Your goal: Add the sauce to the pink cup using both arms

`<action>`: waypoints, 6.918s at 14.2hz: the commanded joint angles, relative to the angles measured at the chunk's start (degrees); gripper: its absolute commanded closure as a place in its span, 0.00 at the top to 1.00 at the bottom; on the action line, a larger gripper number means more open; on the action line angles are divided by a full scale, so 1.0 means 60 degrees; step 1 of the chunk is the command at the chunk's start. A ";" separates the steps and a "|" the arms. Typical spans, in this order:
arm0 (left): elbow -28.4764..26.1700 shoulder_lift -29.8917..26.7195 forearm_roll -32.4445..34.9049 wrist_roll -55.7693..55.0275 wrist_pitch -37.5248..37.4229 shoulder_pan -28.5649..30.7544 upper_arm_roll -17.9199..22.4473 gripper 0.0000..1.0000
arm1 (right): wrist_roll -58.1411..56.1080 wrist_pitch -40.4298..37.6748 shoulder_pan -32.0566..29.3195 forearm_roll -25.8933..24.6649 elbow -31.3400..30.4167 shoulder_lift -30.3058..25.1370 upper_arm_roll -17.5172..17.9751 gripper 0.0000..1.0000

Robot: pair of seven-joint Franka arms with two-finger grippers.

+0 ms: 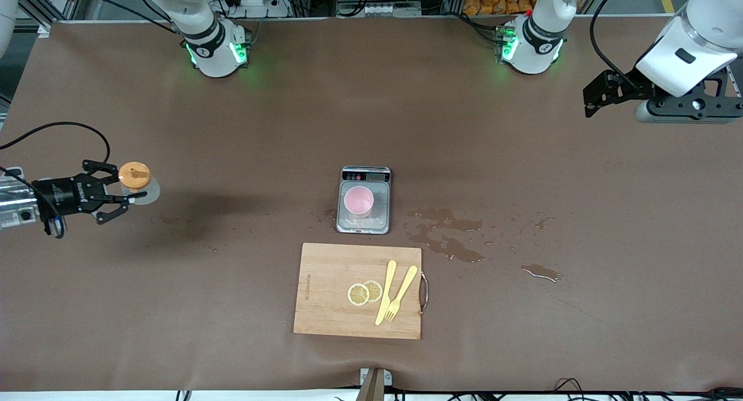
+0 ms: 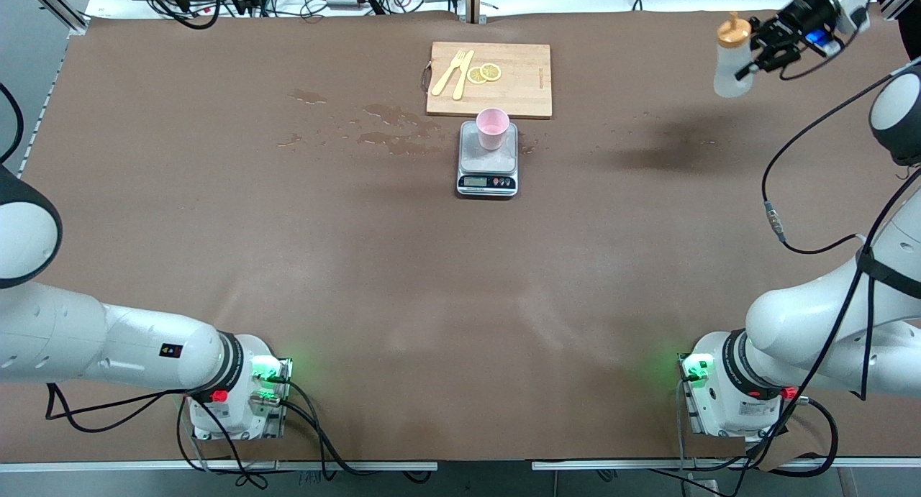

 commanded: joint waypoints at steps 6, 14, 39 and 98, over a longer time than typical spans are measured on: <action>-0.0021 -0.0180 -0.0321 -0.0004 0.0025 0.0093 0.0042 1.00 | -0.3504 -0.0230 -0.1317 0.0631 -0.0204 0.1672 0.0156 0.00; -0.0036 -0.0180 -0.0306 -0.0004 0.0026 0.0094 0.0042 1.00 | -0.5075 0.0107 -0.2051 0.0779 -0.0189 0.3153 0.0126 0.00; -0.0036 -0.0297 -0.0394 -0.0033 0.0026 0.0079 -0.0061 1.00 | -0.5032 -0.0401 -0.2066 -0.1007 0.1916 0.2950 0.0170 1.00; -0.0065 -0.0414 -0.0292 -0.0136 0.0011 0.0079 -0.0017 1.00 | -0.7830 0.2818 0.2944 -0.5857 -0.0907 -0.5357 0.0112 1.00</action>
